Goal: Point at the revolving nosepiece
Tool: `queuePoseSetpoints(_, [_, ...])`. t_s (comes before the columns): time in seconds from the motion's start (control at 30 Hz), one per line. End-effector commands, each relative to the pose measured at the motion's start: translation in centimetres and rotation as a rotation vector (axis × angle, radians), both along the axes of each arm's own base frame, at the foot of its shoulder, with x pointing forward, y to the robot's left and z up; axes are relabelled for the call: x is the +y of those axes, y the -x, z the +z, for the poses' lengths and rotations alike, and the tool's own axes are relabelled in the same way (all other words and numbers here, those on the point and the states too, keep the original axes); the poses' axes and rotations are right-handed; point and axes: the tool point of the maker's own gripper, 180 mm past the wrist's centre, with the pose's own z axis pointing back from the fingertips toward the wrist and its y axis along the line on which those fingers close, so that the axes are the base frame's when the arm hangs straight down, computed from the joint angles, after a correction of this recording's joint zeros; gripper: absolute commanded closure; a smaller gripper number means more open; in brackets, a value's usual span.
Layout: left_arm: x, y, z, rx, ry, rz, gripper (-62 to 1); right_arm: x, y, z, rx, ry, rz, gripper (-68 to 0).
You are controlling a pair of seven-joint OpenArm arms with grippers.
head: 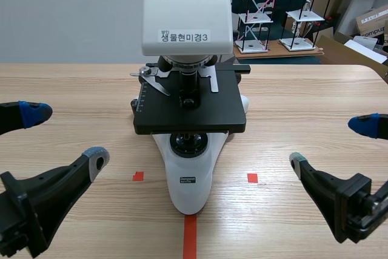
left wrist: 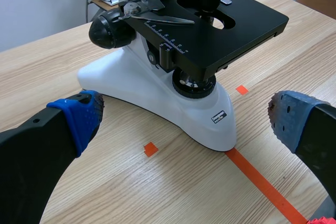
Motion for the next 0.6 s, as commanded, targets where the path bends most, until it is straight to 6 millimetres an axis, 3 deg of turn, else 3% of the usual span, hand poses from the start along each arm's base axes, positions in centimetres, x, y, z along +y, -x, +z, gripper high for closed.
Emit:
queuePoseSetpoints(0.0, [-0.27,-0.03,0.65,-0.018,0.019,-0.006,-62.3,0.13,-0.39,0.91,-0.033,-0.008,0.003,-67.9])
queuePoseSetpoints(0.57, [-0.26,-0.01,0.51,-0.012,0.014,-0.006,-62.3,0.13,-0.39,0.91,-0.033,-0.008,0.003,-67.9])
